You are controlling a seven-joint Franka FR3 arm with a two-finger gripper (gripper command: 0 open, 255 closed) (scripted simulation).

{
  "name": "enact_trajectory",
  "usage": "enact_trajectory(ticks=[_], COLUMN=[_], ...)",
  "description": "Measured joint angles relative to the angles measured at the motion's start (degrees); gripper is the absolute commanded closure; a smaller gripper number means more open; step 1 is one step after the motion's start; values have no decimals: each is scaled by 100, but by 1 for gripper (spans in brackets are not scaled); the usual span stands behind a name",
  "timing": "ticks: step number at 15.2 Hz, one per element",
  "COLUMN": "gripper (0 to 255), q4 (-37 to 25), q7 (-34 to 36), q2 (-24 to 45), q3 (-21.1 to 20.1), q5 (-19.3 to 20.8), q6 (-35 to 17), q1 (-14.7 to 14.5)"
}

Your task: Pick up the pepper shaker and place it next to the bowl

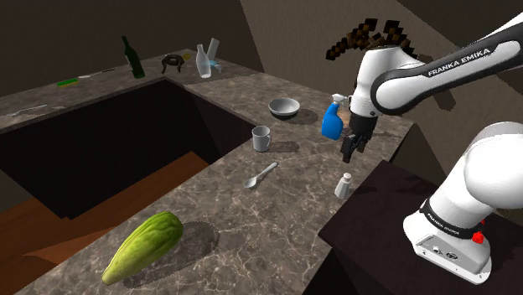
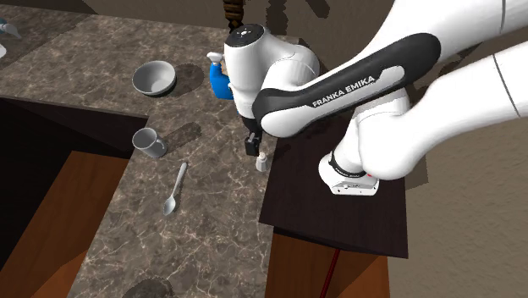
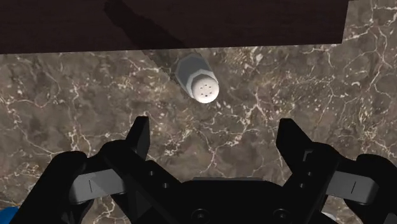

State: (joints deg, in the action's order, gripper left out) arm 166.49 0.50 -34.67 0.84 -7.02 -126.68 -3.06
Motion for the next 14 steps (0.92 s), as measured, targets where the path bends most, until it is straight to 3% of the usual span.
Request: enact_trajectory(ticks=[6,14], gripper=[0,0], q4=[312,425], q7=[-276,-438], q2=[1218,1949], q3=[11,45], q5=[-168,-398], q6=[-1488,-2339], q1=[-185,-341])
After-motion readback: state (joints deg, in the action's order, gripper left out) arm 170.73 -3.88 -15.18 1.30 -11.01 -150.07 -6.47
